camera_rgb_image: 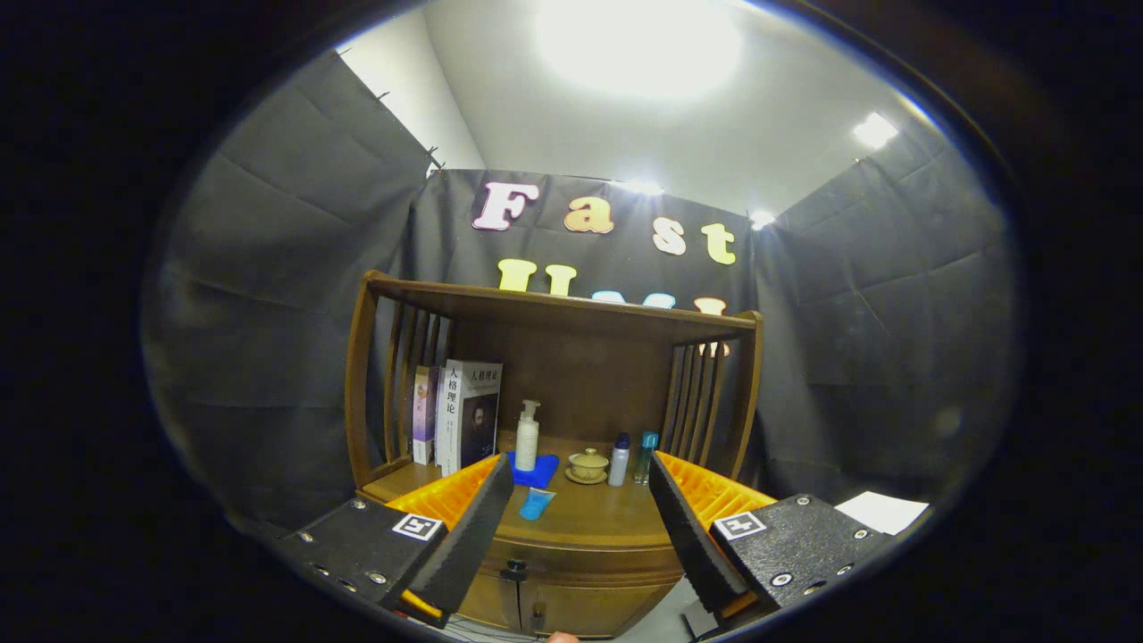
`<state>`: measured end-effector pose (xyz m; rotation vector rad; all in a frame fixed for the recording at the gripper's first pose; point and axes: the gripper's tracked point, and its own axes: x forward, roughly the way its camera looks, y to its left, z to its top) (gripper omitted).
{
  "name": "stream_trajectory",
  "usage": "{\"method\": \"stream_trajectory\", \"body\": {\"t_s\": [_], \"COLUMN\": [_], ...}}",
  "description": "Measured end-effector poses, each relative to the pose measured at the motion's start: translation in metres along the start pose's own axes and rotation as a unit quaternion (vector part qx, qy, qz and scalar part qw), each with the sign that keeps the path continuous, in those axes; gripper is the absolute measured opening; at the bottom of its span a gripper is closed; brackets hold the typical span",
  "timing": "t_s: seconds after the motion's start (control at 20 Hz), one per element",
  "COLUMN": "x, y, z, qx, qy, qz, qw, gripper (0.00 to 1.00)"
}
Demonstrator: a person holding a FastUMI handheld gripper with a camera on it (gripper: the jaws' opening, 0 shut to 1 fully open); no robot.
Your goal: Pull open the drawer, take out the items inside it, and place them on the countertop above the cabinet.
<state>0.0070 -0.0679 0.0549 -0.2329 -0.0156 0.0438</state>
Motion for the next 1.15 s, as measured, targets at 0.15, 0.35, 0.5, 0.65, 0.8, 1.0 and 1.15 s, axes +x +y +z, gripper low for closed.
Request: {"method": "stream_trajectory", "body": {"t_s": [0.15,0.35,0.5,0.65,0.8,1.0,1.15], "x": [0.001,0.001,0.002,0.003,0.004,0.003,0.005], "y": [0.007,0.016,0.018,0.019,0.019,0.018,0.016], "z": [-0.005,-0.007,-0.011,-0.018,-0.018,-0.017,-0.021], "qx": [-0.002,0.013,0.018,0.016,0.021,0.033,0.034], "qy": [0.004,0.005,0.008,0.019,0.018,0.014,0.018], "qz": [0.007,0.018,0.022,0.022,0.023,0.024,0.023], "qw": [1.0,1.0,1.0,0.999,0.999,0.999,0.999], "gripper": [0.95,0.95,0.95,0.95,0.95,0.95,0.95]}}
